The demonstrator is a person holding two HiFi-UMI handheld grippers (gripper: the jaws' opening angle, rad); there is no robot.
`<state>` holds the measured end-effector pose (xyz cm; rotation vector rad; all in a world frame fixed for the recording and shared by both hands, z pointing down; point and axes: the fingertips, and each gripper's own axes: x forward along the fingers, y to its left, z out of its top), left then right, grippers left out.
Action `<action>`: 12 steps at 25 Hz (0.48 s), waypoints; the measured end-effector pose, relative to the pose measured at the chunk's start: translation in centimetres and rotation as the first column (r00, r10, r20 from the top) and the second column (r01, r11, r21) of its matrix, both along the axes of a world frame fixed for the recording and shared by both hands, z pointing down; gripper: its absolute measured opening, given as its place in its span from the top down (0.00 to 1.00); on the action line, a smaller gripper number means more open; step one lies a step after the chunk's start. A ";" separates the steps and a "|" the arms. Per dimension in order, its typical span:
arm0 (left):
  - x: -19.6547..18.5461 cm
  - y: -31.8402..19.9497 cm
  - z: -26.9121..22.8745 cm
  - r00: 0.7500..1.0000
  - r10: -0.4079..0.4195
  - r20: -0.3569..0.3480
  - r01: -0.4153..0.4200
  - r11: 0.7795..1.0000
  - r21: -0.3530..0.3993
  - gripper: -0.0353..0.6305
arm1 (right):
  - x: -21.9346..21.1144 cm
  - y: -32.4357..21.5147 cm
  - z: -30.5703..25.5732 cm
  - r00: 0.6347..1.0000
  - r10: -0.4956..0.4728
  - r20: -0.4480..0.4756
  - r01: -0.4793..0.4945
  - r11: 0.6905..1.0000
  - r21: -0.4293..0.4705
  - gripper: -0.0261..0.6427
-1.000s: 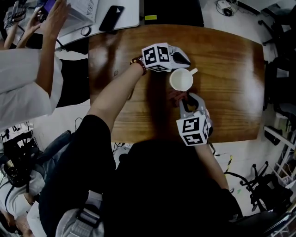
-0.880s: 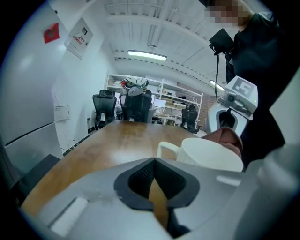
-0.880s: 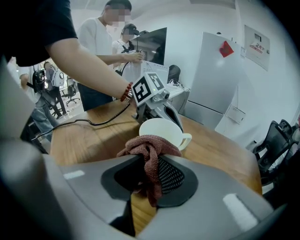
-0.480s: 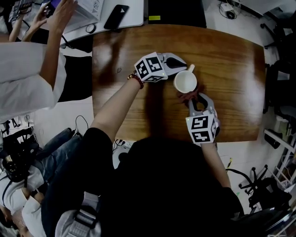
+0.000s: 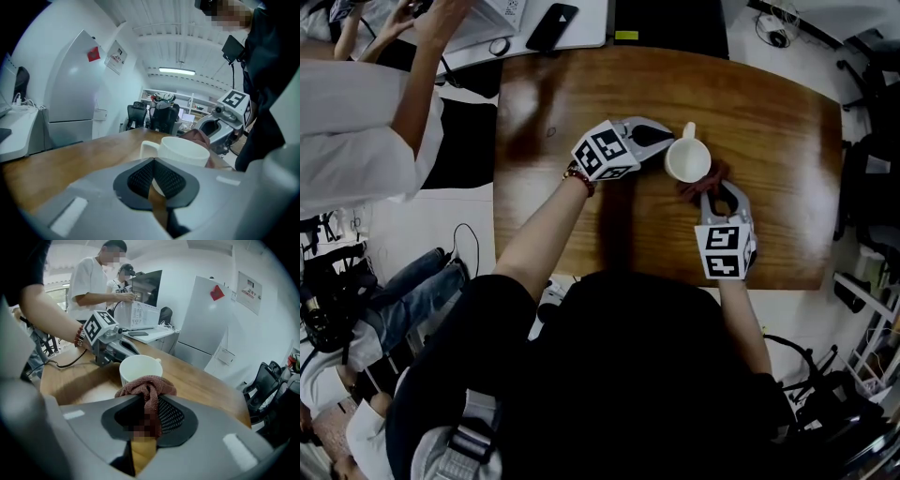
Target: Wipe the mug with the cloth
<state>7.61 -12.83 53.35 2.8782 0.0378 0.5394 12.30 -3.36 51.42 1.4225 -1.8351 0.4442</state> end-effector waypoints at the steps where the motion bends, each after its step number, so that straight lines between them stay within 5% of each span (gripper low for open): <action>1: -0.1 0.0 0.0 1.000 -0.011 -0.003 0.011 1.000 -0.004 0.95 | -0.1 0.1 -0.5 1.000 -0.002 0.004 0.002 1.000 0.010 0.84; 6: -0.6 0.0 -1.1 0.998 -0.053 -0.030 0.053 0.999 -0.011 0.95 | -2.0 1.3 -2.8 0.997 -0.044 0.059 0.042 0.999 0.032 0.84; 12: -3.4 0.1 -2.8 0.979 -0.187 -0.075 0.187 0.982 -0.009 0.95 | -3.9 1.0 1.1 0.995 -0.090 0.032 0.091 0.995 -0.029 0.84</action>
